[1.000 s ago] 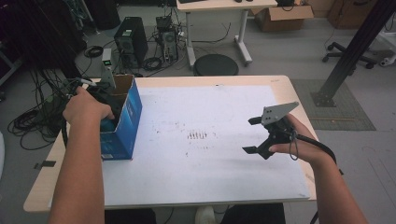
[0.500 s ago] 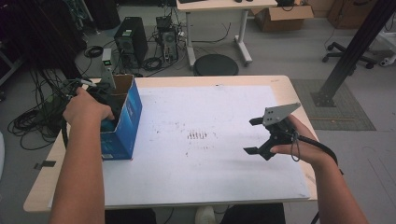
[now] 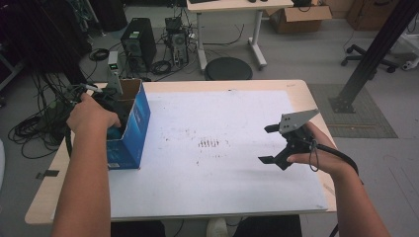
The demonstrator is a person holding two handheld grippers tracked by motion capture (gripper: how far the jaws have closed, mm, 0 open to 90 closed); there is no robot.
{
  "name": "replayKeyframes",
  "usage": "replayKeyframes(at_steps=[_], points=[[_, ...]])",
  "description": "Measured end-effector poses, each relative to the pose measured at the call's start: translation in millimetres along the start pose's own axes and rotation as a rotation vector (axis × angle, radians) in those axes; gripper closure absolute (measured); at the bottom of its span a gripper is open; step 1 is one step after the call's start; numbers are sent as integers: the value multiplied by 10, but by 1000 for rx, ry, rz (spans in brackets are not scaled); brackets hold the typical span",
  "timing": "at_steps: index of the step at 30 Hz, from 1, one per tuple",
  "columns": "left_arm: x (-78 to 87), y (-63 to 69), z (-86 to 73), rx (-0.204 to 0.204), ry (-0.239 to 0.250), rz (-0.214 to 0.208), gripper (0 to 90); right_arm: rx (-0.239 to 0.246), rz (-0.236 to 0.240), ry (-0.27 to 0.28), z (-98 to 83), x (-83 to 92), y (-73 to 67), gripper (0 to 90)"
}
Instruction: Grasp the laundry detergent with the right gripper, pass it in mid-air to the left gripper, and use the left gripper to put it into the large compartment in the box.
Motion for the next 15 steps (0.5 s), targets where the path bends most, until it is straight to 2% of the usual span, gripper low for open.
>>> replayKeyframes(at_steps=[8, 15], points=[[45, 35, -27, -13, -6, 7, 323, 3, 0, 3, 10, 3, -19, 15], [95, 29, -48, -10, 4, 15, 323, 6, 0, 5, 9, 18, -33, 15]])
Point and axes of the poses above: each handheld gripper's, and its own axes: x roughly backward along the jaws, z roughly out of its top, y roughly to its right, the point moved 9 cm from there along -x, roughly forward along the jaws, and after that the axes turned 11 degrees about x, right-handed, at the moved point
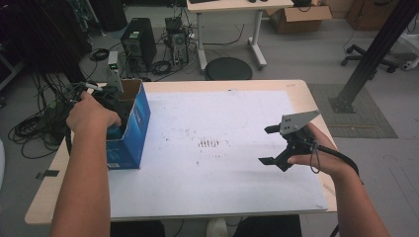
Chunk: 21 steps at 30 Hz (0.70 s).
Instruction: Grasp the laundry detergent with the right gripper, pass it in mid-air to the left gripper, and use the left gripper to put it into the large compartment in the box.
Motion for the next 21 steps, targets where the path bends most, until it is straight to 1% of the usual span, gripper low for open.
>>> replayKeyframes(at_steps=[4, 7, 9, 10, 12, 19, 21], points=[[33, 15, -15, -5, 1, 2, 321, 5, -2, 4, 19, 13, -1, 15], [81, 17, -21, -3, 15, 4, 323, 8, -1, 5, 34, 17, -5, 15], [118, 18, -29, 2, 18, -5, 316, 12, 0, 6, 44, 19, -6, 15], [140, 17, -28, 5, 29, -8, 313, 12, 0, 6, 47, 20, -4, 15], [195, 10, -51, 7, 26, -11, 286, 14, -1, 6, 58, 28, -1, 15], [348, -4, -95, 14, 50, -25, 226, 24, 2, 7, 104, 36, 4, 15], [382, -14, -106, 14, 55, -22, 208, 27, 4, 8, 119, 38, 3, 16]])
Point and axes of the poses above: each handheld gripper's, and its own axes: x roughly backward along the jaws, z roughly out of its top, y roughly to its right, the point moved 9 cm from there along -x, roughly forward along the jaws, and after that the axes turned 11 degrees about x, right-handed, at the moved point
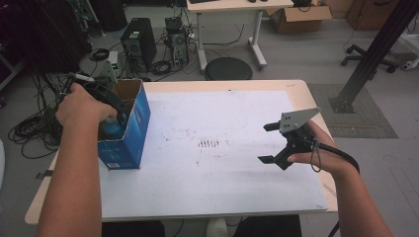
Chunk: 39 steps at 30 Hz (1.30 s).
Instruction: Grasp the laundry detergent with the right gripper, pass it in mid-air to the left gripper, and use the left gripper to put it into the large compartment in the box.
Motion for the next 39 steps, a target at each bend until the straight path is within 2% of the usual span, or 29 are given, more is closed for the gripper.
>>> replayKeyframes(at_steps=[13, 18, 25, 28, 33, 39], points=[[240, 27, -83, -35, 17, -11, 166, 12, -1, -3, 60, 40, -6, 16], [313, 35, -114, -18, 16, -9, 134, 15, -3, -3, 77, 67, -11, 16], [421, 77, -159, -41, 17, 2, 98, 18, -5, 1, 81, 93, -16, 16], [462, 130, -179, -44, 25, -9, 96, 20, -4, 3, 87, 96, -19, 16], [530, 219, -215, -66, 30, 14, 59, 25, -2, 5, 100, 100, -28, 16], [604, 402, -255, -122, 40, 18, 14, 25, -2, 0, 111, 125, -30, 16]])
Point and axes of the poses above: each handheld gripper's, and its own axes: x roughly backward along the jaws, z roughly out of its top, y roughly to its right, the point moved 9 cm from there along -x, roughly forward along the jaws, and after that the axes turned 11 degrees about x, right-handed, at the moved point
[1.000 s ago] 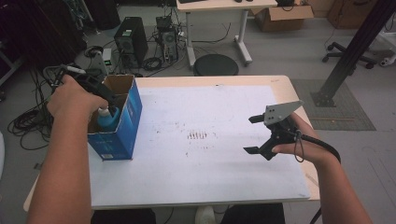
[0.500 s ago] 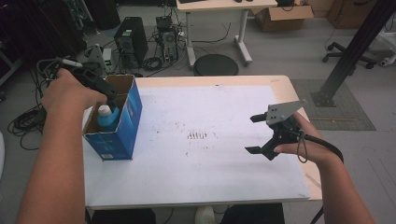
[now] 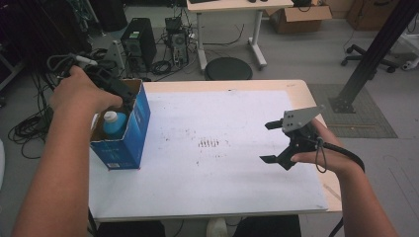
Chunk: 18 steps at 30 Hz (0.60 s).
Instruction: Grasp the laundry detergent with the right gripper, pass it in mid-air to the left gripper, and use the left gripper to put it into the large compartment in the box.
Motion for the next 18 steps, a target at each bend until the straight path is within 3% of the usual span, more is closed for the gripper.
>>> replayKeyframes(at_steps=[7, 15, 18], points=[[98, 259, -18, -87, 17, 0, 2, 12, -9, -5, 37, 81, 22, 16], [157, 664, -89, -276, 15, -19, 2, 30, -13, -37, 107, 183, 87, 16], [152, 813, -123, -366, 15, -29, 2, 38, -5, -54, 150, 234, 118, 16]])
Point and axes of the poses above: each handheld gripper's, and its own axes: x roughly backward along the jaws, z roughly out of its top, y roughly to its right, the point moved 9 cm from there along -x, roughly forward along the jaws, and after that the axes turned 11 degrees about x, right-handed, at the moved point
